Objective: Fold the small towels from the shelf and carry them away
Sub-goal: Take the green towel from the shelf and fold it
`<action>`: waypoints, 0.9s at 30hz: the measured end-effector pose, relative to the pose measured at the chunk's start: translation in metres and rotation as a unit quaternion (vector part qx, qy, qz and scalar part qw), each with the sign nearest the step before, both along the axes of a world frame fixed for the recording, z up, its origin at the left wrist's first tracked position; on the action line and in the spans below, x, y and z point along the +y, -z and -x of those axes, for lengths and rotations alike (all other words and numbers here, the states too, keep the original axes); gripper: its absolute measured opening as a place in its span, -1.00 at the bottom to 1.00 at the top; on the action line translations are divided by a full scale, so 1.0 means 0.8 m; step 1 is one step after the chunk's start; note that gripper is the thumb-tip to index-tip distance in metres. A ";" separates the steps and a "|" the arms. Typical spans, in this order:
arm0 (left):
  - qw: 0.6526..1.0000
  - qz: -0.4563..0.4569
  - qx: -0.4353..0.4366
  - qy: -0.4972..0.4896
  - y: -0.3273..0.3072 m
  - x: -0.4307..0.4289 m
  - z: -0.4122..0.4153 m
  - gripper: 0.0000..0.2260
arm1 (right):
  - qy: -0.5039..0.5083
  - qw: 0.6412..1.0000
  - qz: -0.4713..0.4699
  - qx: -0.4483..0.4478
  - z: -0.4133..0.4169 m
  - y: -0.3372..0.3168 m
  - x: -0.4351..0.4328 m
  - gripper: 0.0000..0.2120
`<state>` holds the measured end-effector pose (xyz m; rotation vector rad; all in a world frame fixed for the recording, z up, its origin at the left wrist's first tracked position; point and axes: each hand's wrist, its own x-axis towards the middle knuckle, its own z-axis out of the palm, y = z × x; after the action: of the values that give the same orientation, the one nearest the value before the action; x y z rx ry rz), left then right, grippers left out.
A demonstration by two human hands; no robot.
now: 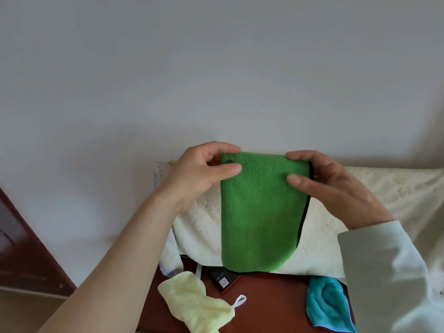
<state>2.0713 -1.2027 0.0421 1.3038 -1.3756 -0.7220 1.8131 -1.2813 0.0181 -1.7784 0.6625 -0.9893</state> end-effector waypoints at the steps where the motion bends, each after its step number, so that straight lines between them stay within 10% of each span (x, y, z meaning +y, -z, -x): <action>1: 1.000 -0.011 0.010 0.026 -0.001 0.000 -0.002 -0.61 | -0.002 1.000 -0.008 0.014 0.003 -0.003 -0.002 -0.49; 17: 0.995 0.052 -0.078 -0.045 0.001 -0.007 0.002 -0.69 | 0.065 0.996 0.066 0.010 -0.014 -0.001 -0.020 -0.60; 27: 0.992 0.060 -0.099 -0.056 -0.001 -0.011 0.001 -0.43 | 0.054 0.998 0.022 -0.007 -0.010 -0.011 -0.021 -0.27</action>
<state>2.0702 -1.2115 0.0427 1.3724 -1.4668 -0.4349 1.8210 -1.2985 0.0266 -1.7884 0.7390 -1.0954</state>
